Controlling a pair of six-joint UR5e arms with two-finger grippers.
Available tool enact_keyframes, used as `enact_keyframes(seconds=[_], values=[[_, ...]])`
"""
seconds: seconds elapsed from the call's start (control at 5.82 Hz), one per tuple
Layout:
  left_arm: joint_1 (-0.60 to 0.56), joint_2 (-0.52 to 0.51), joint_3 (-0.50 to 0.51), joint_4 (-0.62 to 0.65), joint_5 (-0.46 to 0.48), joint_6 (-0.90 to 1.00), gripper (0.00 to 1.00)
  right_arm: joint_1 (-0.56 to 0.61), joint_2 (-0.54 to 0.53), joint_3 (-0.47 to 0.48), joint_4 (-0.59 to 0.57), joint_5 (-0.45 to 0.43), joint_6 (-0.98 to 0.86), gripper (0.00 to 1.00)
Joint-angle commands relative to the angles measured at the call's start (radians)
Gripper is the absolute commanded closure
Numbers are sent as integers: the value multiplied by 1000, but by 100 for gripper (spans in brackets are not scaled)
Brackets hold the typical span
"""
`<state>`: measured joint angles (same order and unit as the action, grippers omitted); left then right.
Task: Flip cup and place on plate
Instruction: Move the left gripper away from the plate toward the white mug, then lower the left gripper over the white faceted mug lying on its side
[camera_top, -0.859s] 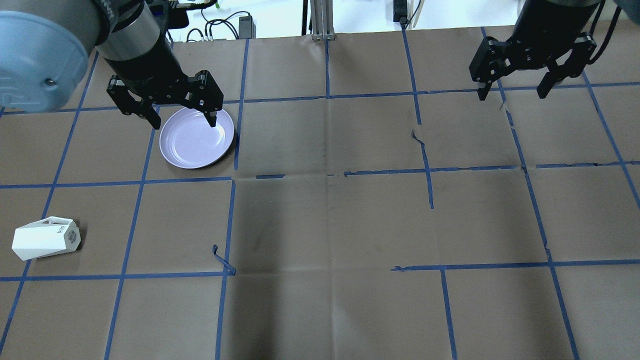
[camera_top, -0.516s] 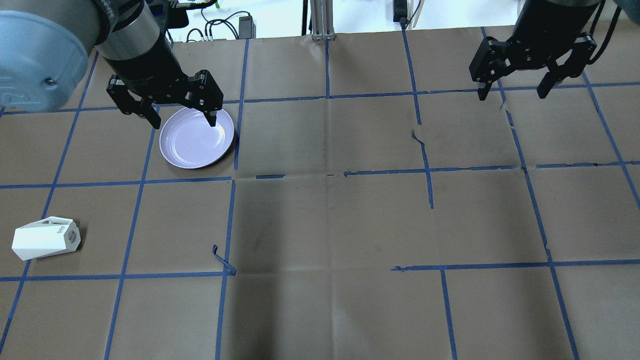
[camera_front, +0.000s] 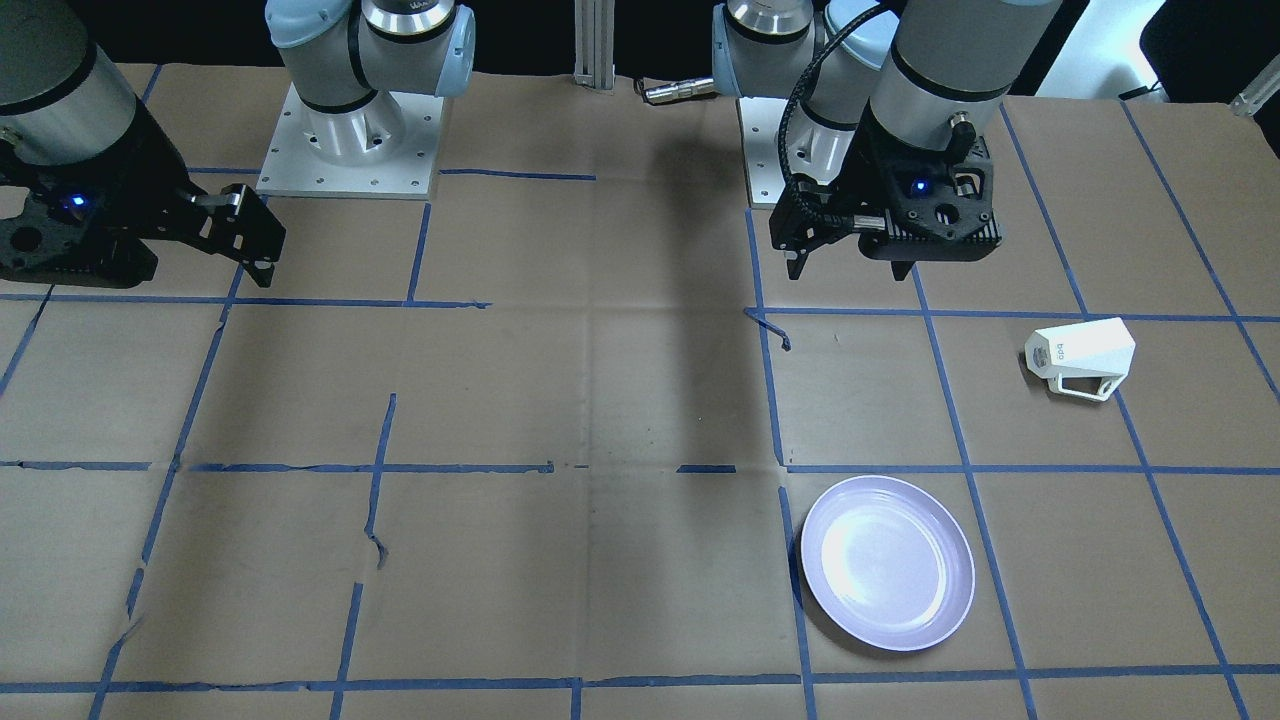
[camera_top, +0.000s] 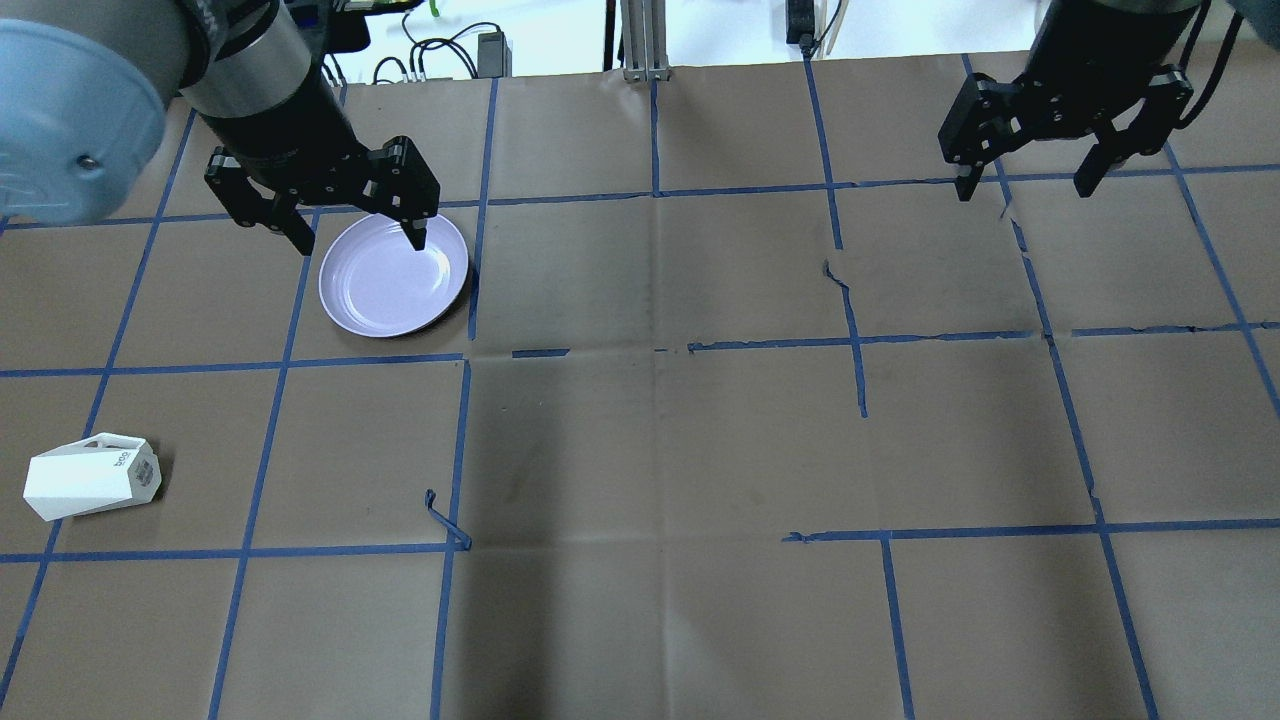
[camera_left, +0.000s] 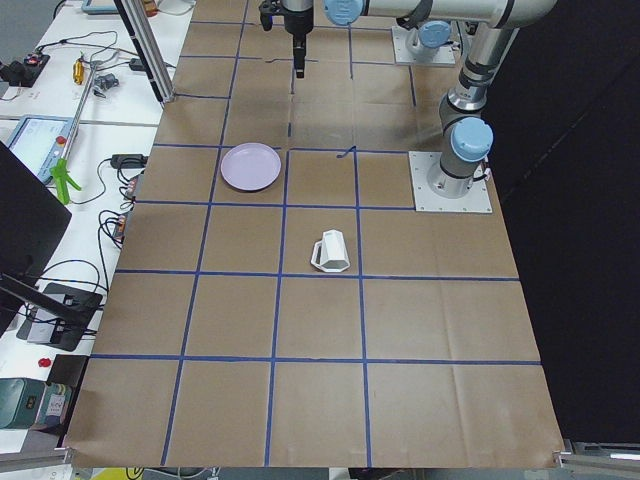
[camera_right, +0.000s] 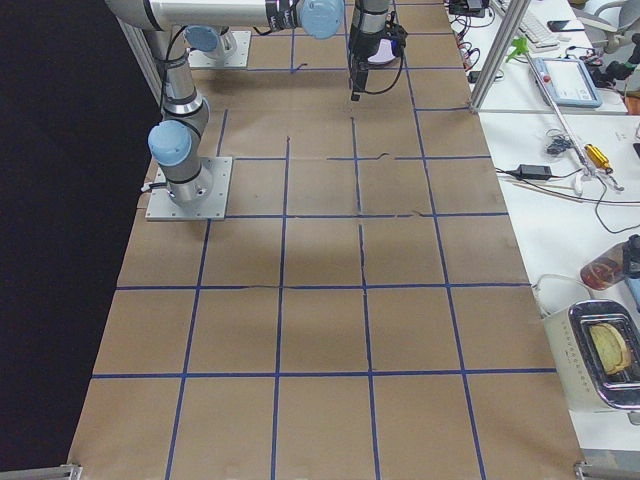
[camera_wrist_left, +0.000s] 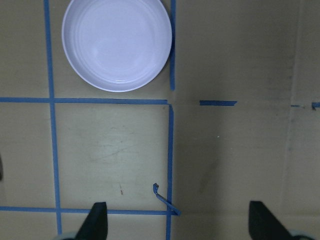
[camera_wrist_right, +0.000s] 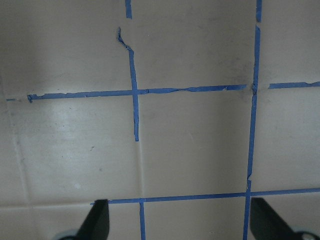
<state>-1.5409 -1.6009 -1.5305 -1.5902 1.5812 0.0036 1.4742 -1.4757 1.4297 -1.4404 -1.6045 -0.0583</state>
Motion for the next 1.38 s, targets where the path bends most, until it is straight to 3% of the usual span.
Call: enact_keyframes(seconds=[0.0, 0.34, 0.69, 1.2], values=[[164, 24, -3, -13, -1, 175, 1, 0, 0, 0, 0, 0, 0, 0], [412, 39, -5, -42, -1, 492, 1, 0, 0, 0, 0, 0, 0, 0], [760, 10, -8, -31, -4, 909, 1, 0, 0, 0, 0, 0, 0, 0], [991, -63, -10, -4, -9, 1232, 1, 0, 0, 0, 0, 0, 0, 0]])
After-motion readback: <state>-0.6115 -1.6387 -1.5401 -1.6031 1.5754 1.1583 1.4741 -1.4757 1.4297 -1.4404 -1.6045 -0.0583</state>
